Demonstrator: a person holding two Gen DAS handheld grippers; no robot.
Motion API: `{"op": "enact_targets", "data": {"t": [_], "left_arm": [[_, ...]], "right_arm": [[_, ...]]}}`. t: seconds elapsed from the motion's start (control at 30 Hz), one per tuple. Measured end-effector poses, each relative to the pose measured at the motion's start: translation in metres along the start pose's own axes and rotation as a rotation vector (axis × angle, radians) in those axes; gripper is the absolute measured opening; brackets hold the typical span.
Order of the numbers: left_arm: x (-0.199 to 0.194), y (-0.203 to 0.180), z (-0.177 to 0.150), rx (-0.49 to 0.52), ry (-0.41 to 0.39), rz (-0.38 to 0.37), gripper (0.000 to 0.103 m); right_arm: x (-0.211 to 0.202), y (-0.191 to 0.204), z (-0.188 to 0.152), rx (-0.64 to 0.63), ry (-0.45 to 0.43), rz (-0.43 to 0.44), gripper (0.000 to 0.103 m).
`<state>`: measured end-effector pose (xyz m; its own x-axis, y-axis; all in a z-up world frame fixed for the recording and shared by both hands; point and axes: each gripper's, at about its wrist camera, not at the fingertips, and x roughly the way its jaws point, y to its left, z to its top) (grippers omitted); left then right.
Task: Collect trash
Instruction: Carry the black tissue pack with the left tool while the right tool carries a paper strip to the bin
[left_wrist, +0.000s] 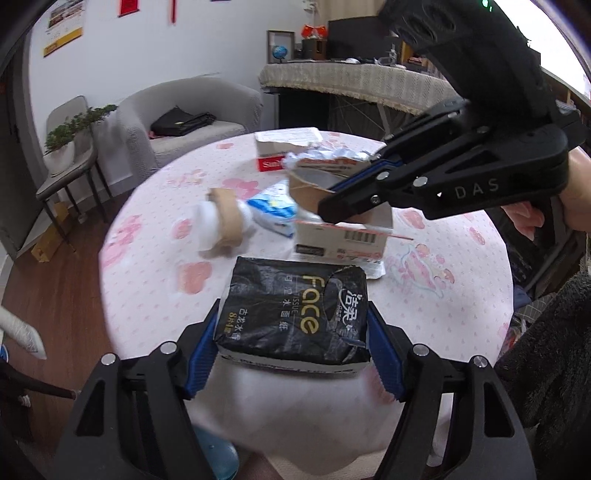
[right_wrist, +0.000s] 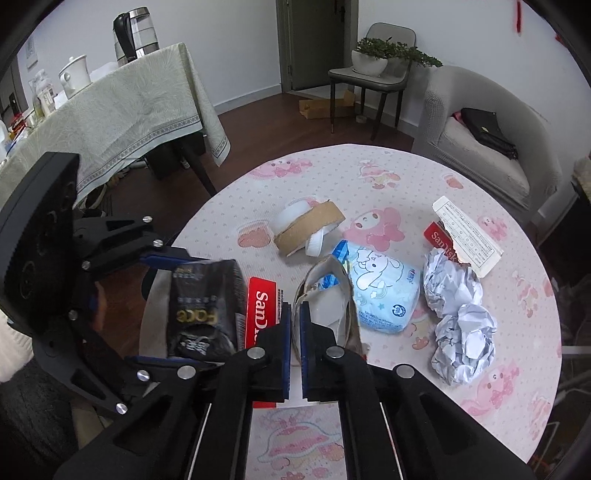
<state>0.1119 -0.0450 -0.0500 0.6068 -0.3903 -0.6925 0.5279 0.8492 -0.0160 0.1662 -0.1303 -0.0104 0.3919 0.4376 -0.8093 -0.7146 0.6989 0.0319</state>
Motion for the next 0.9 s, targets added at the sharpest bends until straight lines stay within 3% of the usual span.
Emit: {"op": "enact_targets", "data": {"t": [0.23, 0.5, 0.9], "left_arm": [[-0.029, 0.028, -0.012, -0.103, -0.039, 0.053, 0.074], [-0.059, 0.063, -0.030, -0.211, -0.073, 0.190, 0.074], [-0.084, 0.126, -0.081, -0.410, -0.029, 0.386, 0.074]], "right_arm": [[-0.002, 0.012, 0.012, 0.041, -0.067, 0.017, 0.003], [-0.005, 0.029, 0.031, 0.053, -0.144, 0.016, 0.003], [0.014, 0.075, 0.065, 0.082, -0.223, 0.081, 0.003]]}}
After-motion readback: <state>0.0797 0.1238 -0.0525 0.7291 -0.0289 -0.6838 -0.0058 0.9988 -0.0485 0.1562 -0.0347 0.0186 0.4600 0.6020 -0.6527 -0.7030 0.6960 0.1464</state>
